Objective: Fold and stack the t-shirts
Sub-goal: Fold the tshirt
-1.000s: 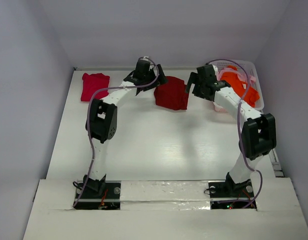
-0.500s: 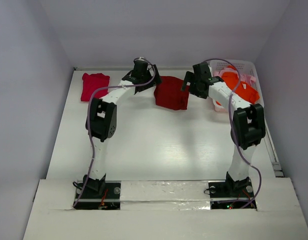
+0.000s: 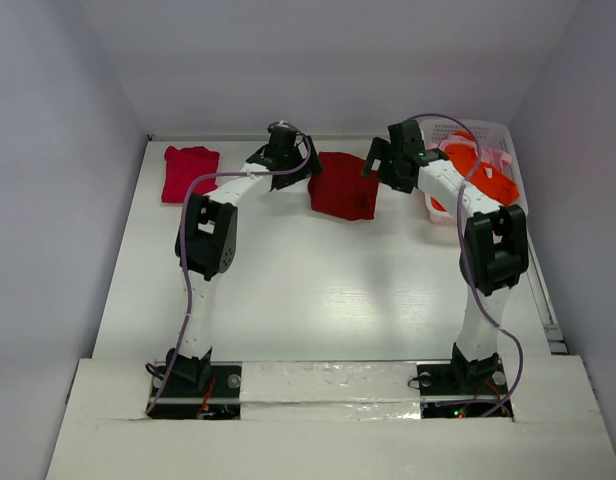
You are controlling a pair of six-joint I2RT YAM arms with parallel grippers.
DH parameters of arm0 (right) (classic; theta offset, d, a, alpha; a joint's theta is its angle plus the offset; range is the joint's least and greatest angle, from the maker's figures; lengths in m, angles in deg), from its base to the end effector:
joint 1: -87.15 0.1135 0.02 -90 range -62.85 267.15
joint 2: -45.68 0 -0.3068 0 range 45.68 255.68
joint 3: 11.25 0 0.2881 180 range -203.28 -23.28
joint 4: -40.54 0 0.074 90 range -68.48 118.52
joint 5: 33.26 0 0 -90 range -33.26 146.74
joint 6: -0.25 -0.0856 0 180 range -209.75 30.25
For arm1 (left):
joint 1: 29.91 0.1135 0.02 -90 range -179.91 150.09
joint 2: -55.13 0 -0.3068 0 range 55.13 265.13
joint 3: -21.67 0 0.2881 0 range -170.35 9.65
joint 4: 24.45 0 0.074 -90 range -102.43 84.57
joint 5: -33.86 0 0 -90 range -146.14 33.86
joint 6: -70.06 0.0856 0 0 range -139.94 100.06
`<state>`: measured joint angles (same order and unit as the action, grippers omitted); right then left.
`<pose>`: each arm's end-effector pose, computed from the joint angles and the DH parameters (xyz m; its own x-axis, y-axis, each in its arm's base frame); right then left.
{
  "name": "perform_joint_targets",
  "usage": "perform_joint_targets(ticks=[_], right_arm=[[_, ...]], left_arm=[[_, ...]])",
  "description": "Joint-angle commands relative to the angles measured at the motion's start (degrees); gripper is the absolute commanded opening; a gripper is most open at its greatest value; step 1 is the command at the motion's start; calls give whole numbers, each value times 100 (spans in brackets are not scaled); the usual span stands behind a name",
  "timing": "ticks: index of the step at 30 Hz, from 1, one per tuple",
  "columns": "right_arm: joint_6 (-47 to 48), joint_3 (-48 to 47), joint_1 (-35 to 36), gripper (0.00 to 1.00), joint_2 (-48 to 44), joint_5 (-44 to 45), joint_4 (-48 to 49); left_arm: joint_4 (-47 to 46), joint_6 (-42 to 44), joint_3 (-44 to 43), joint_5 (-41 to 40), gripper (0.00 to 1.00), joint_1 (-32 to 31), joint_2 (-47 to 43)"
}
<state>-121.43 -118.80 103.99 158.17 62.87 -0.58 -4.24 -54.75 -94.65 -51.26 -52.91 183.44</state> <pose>0.5145 0.1462 0.2576 -0.7005 0.3335 -0.6309 0.1772 0.9377 0.2990 0.5741 -0.2516 0.2095 -0.6628 -0.3366 -0.6689 0.0940 0.8488 -0.5203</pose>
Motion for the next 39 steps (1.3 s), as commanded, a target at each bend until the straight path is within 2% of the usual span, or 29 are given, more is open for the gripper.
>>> perform_joint_targets(ticks=[1,17,39], right_arm=[[-84,-168,-23,98,168,-217,195],[-66,-133,-23,98,230,-385,194],[-101,-10,-23,98,212,-481,291]], left_arm=[[-80,9,-232,-31,99,42,-17],[-19,-17,-285,12,99,42,220],[-555,-465,-171,961,99,-11,616]])
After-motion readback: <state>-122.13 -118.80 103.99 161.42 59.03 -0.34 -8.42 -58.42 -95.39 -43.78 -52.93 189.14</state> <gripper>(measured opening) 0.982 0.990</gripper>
